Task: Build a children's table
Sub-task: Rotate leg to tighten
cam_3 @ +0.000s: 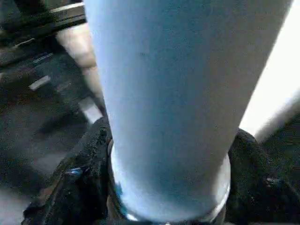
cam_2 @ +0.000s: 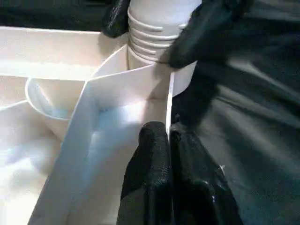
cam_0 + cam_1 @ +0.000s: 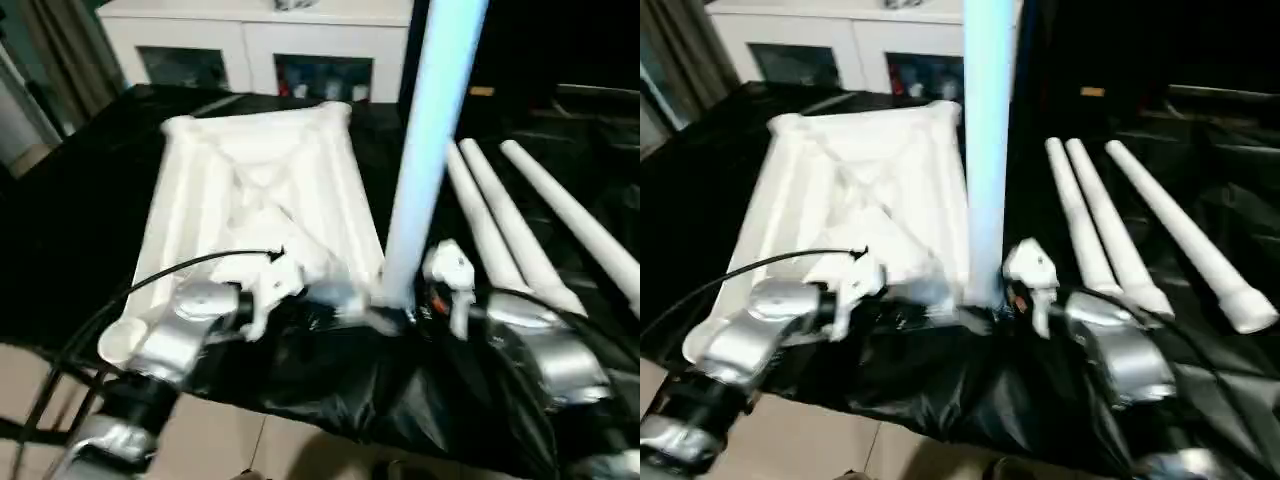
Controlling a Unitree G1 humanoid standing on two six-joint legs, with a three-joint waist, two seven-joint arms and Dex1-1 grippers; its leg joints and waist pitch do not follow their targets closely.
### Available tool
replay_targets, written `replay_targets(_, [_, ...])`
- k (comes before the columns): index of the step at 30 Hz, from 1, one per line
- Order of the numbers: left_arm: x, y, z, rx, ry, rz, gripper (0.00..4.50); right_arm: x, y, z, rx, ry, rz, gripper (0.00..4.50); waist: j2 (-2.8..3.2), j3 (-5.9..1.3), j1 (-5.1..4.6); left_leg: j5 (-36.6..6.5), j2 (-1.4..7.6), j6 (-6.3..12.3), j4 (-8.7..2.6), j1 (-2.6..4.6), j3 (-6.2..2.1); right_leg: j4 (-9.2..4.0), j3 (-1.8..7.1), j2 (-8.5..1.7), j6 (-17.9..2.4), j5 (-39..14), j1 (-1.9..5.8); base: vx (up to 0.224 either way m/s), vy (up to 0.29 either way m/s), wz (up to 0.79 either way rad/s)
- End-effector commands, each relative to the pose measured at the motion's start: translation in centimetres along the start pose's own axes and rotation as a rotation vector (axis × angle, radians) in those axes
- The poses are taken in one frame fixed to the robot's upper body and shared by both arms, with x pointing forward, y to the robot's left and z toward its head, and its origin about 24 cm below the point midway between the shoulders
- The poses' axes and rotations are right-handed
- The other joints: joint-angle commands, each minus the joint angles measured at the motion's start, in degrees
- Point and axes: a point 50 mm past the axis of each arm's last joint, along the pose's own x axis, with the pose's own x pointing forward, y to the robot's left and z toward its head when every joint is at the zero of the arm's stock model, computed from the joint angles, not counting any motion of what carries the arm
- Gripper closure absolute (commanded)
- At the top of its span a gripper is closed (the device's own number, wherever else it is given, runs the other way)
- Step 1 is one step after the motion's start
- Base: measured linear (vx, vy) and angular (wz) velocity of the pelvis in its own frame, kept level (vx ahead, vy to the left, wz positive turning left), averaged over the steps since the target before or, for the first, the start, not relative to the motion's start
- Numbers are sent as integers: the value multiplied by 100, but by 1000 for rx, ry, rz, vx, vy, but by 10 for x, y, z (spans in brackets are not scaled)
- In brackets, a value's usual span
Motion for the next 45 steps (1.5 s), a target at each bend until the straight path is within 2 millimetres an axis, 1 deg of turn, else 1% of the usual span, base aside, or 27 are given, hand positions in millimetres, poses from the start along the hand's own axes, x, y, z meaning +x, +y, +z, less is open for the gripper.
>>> replay_targets(1, [21,4,30,23,-118,114,450,31,20,-1,79,-12,-23,177,-113,-324,-20,-609,99,338,-412,-66,-21,-460,193,-338,-1040,-1844,422,0,0,0])
replay_targets(2, [28,1,34,18,-130,136,450,39,17,-1,131,-21,-122,177,-98,-327,-28,-592,93,317,-414,-63,-29,-460,192,-341,-1041,-1853,424,0,0,0])
replay_targets(3, [37,0,38,20,-126,190,450,48,17,1,165,-38,-201,177,-94,-317,-107,-635,86,302,-417,-86,-30,-480,188,-339,-1033,-1908,417,0,0,0])
replay_targets(5, [39,0,38,18,-125,208,450,50,18,3,162,-45,-209,177,-103,-333,-104,-637,71,338,-402,-65,-23,-497,190,-333,-996,-1922,421,0,0,0])
replay_targets(6, [46,-3,43,7,-145,229,450,57,23,9,134,-82,-217,177,-83,-340,-97,-595,75,408,-394,-68,-14,-490,201,-333,-1032,-1767,414,0,0,0])
replay_targets(7, [48,-4,44,1,-155,235,450,59,25,11,125,-100,-215,177,-87,-351,-101,-489,77,466,-396,-95,-17,-465,199,-335,-1091,-1525,434,0,0,0])
replay_targets(8, [52,-6,46,-10,-169,238,450,62,28,14,119,-119,-216,177,-85,-357,-89,-442,76,501,-390,-90,-15,-459,196,-333,-1112,-1425,434,0,0,0])
replay_targets(9, [52,-6,47,-12,-172,237,450,62,29,15,119,-123,-218,177,-65,-365,-90,-378,86,567,-382,-94,-15,-436,198,-331,-1194,-1208,434,0,0,0])
replay_targets(10, [54,-8,47,-10,-173,239,450,63,30,16,113,-130,-224,177,-66,-380,-78,-268,85,639,-372,-103,-16,-406,197,-331,-1270,-972,451,0,0,0])
replay_targets(12, [55,-9,47,-1,-170,235,450,64,31,17,112,-138,-221,177,-50,-390,-76,-124,94,760,-362,-104,-20,-369,195,-332,-1393,-628,451,0,0,0])
replay_targets(13, [56,-10,46,9,-161,229,450,65,30,20,140,-161,-219,142,-29,-388,-77,-96,96,829,-358,-97,-20,-356,191,-331,-1448,-515,453,0,0,0])
replay_targets(14, [56,-10,46,12,-160,226,450,65,30,21,149,-169,-213,142,-39,-384,-81,-118,98,860,-357,-93,-15,-364,192,-334,-1469,-506,449,0,0,0])
replay_targets(15, [55,-11,46,15,-163,214,450,64,28,22,151,-173,-206,105,-38,-383,-78,-167,104,892,-360,-87,-14,-372,191,-343,-1492,-561,452,0,0,0])
replay_targets(16, [53,-11,46,15,-167,201,450,63,27,23,135,-169,-200,105,-41,-373,-78,-237,108,883,-367,-85,-13,-383,189,-346,-1488,-684,451,0,0,0])
replay_targets(19, [48,-11,45,19,-172,157,450,59,24,24,85,-172,-173,78,-44,-365,-80,-376,106,820,-374,-82,-10,-403,191,-351,-1450,-924,454,0,0,0])
replay_targets(20, [41,-10,42,38,-156,117,450,53,21,25,22,-167,-120,78,-42,-369,-84,-352,106,819,-373,-88,-12,-394,193,-349,-1452,-892,458,0,0,0])
replay_targets(22, [38,-9,40,48,-148,98,450,49,20,24,-12,-157,-90,78,-39,-374,-87,-308,111,869,-361,-90,-12,-367,193,-344,-1500,-713,458,0,0,0])
replay_targets(25, [27,-8,33,69,-122,35,450,37,19,18,-107,-108,24,78,-39,-398,-65,-213,116,966,-342,-85,-12,-342,189,-352,-1562,-542,466,0,0,0])
replay_targets(28, [14,-8,27,87,-98,-30,450,24,21,13,-144,-70,157,78,-44,-392,-43,-220,133,999,-344,-80,-16,-341,189,-362,-1586,-566,471,0,0,0])
replay_targets(29, [14,-8,27,87,-98,-30,450,24,21,13,-144,-70,157,78,-46,-390,-48,-246,135,1014,-345,-77,-10,-334,193,-353,-1588,-566,468,0,0,0])
replay_targets(30, [7,-7,24,92,-88,-65,450,17,24,11,-154,-55,238,78,-42,-387,-39,-253,144,1031,-347,-72,-9,-335,194,-352,-1595,-568,457,0,0,0])
replay_targets(31, [3,-8,22,96,-85,-88,450,12,26,11,-155,-46,286,78,-83,-389,-19,-280,145,1036,-346,-66,-5,-334,194,-349,-1585,-602,464,0,0,0])
replay_targets(32, [3,-8,22,96,-85,-88,450,12,26,11,-155,-46,286,78,-69,-380,-7,-306,155,1043,-355,-61,-9,-334,197,-353,-1584,-644,461,0,0,0])
replay_targets(33, [-4,-8,20,95,-77,-131,450,3,28,10,-154,-34,366,78,-55,-374,19,-384,161,1021,-355,-49,6,-347,193,-350,-1564,-793,447,0,0,0])
replay_targets(39, [-16,-10,15,93,-67,-213,450,-11,31,6,-150,27,514,78,-55,-361,139,-416,189,884,-368,-30,11,-343,205,-352,-1493,-954,416,0,0,0])
replay_targets(42, [-20,-10,14,85,-66,-239,450,-17,31,4,-161,69,562,78,-61,-363,159,-358,179,885,-363,-47,8,-334,203,-347,-1483,-867,418,0,0,0])
replay_targets(45, [-23,-9,13,84,-62,-254,450,-20,30,0,-179,111,583,109,-65,-366,157,-352,172,864,-362,-50,3,-341,200,-353,-1448,-913,425,0,0,0])
